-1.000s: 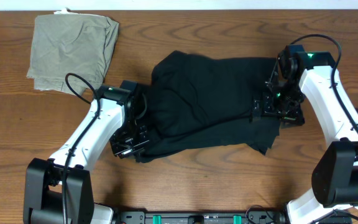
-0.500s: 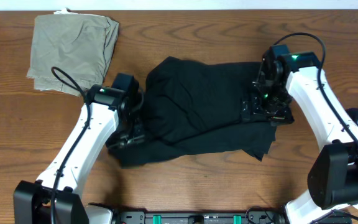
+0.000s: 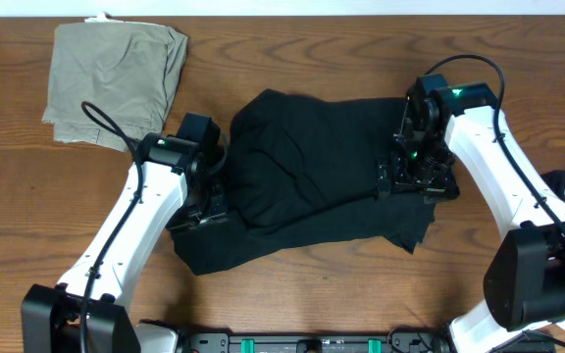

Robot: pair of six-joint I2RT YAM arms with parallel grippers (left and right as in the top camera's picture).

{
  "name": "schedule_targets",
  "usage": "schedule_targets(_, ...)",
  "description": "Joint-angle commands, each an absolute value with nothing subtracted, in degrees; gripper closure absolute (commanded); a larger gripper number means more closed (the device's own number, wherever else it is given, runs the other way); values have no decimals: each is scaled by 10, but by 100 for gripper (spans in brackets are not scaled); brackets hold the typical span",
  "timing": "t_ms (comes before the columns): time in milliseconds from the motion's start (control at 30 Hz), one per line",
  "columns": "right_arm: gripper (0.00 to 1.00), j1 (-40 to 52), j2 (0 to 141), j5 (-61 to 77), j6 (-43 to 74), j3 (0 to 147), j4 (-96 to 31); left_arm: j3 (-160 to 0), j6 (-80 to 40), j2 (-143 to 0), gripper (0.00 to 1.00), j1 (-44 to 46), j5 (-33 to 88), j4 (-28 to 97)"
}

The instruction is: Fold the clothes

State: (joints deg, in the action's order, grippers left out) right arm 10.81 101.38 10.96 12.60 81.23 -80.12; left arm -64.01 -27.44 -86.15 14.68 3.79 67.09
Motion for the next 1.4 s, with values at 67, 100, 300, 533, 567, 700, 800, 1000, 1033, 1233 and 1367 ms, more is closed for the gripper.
schedule_targets(67,4,117,1005,114,132,811,-799,-626,-288,-861,17,144,27,683)
schedule_targets(100,4,117,1005,114,132,811,-799,-618,-288,-861,12,144,27,683)
schedule_targets(300,4,117,1005,114,132,811,-794,-585,-295,-861,2,144,27,634)
schedule_targets(533,3,118,1005,114,132,811,-794,-575,-309,-882,2,142,30,616)
schedule_targets(567,4,118,1005,114,132,811,-793,-568,-315,-887,2,142,39,615)
schedule_targets(700,3,118,1005,114,132,811,-789,-536,-323,-898,2,142,64,597)
schedule_targets(800,2,119,1005,114,132,811,-785,-513,-349,-898,2,140,64,564)
schedule_targets(1000,2,119,1005,114,130,811,-786,-476,-393,-898,2,138,69,525)
schedule_targets(1033,2,119,1005,114,130,811,-785,-470,-399,-898,2,138,70,521)
schedule_targets(1233,2,119,1005,114,130,811,-784,-452,-430,-898,2,138,71,511)
schedule_targets(1367,2,119,1005,114,130,811,-784,-440,-451,-898,2,138,71,503)
